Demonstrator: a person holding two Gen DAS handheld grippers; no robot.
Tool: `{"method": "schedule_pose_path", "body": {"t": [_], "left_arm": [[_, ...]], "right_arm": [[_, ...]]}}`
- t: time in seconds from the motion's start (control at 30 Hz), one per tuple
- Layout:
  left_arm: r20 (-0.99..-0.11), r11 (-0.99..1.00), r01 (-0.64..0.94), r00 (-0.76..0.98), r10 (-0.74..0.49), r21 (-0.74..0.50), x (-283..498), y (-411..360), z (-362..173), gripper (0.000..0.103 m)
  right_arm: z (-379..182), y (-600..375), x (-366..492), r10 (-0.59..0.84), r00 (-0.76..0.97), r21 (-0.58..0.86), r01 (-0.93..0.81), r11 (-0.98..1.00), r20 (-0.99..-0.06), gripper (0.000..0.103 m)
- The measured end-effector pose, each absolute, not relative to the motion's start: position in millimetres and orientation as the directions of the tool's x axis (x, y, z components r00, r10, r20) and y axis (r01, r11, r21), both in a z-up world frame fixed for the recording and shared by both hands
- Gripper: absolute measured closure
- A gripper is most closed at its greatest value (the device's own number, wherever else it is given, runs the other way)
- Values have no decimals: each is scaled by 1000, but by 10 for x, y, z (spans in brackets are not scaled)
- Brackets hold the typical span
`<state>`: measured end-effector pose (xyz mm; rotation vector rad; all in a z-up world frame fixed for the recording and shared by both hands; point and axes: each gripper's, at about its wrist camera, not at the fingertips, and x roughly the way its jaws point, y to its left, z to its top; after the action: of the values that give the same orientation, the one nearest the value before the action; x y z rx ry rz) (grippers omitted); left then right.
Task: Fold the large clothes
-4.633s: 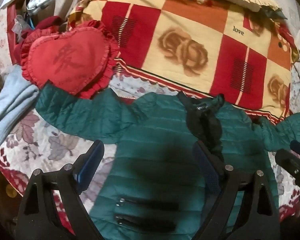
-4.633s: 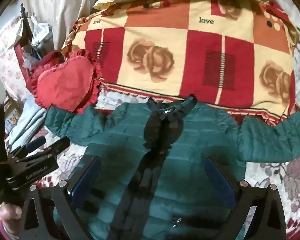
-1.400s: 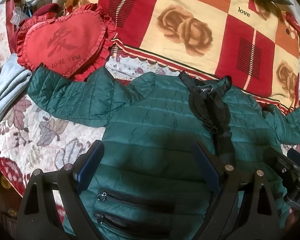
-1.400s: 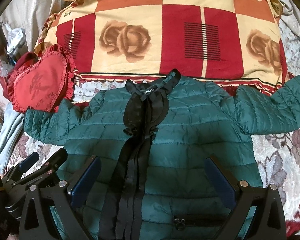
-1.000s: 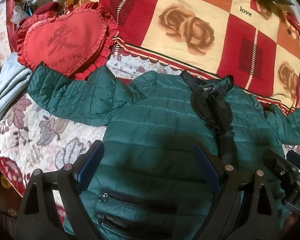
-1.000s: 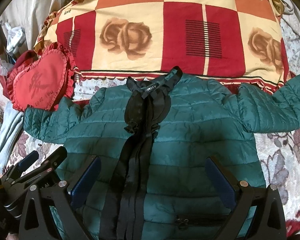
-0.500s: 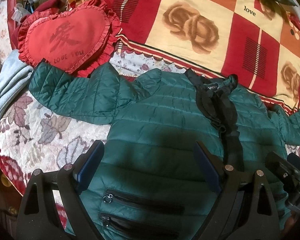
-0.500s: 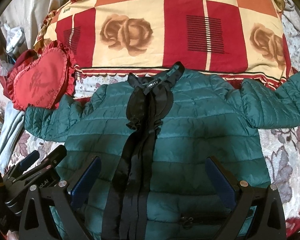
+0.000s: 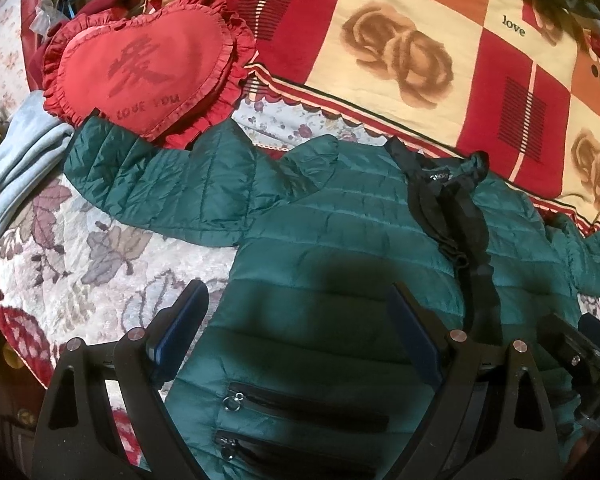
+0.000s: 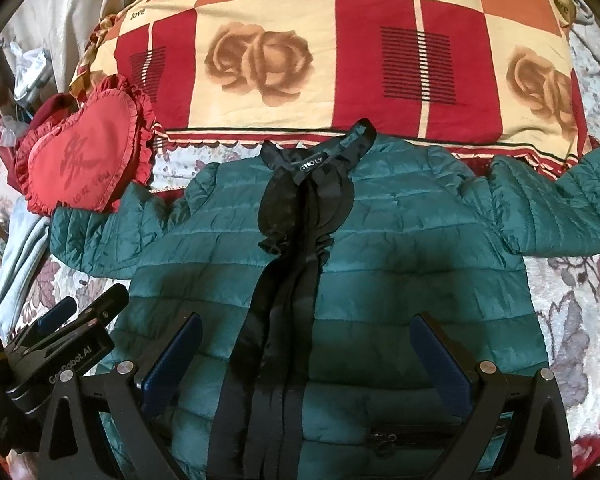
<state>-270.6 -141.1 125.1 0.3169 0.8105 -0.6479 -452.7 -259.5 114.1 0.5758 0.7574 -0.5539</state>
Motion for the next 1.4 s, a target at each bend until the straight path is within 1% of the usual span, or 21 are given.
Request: {"method": "schedule_pose_path", "body": {"t": [0.23,0.37,0.57,0.73,0.8,0.9,1.03,1.13,1.27,1.4], "left_arm": [[-757,781,624,520,-397,19,-2565,-1336,1247,13],[-758,812,584,537,-369,18,-2322,-1227,1268,13],[-747,889,448,623,-231,98,-1639,-981,1242,13],[-727,931,323,679,-103,170,-959,-685,1084,13],[-732,943,277,679,-55,186,-643,-570,1009,13],[-750,961,232,660,-41,152,-234,-415,936,13],[-729,973,170,684,-3,155,133,-311,895,13],[-734,975,178,678,-25,130,344,-315,842,13],[-727,978,136,686,20,155,586,-331,741,13],[-717,979,124,697,32,165,733,-345,705,13]], "right_arm": [[1141,-2589,-4524,-248,605,281,644,711,-757,0],[1141,-2573,-4515,-243,606,282,639,715,-757,0],[1115,-2562,-4500,-220,608,299,633,714,-763,0],[1094,-2535,-4461,-205,600,297,628,719,-773,0],[1077,-2530,-4431,-196,593,295,627,721,-781,0],[1067,-2525,-4377,-184,584,291,624,725,-791,0],[1077,-2499,-4320,-184,572,276,621,734,-799,0],[1077,-2497,-4263,-178,564,271,621,736,-807,0],[1071,-2518,-4214,-168,559,278,624,730,-812,0],[1059,-2510,-4172,-163,546,267,622,736,-821,0]]}}
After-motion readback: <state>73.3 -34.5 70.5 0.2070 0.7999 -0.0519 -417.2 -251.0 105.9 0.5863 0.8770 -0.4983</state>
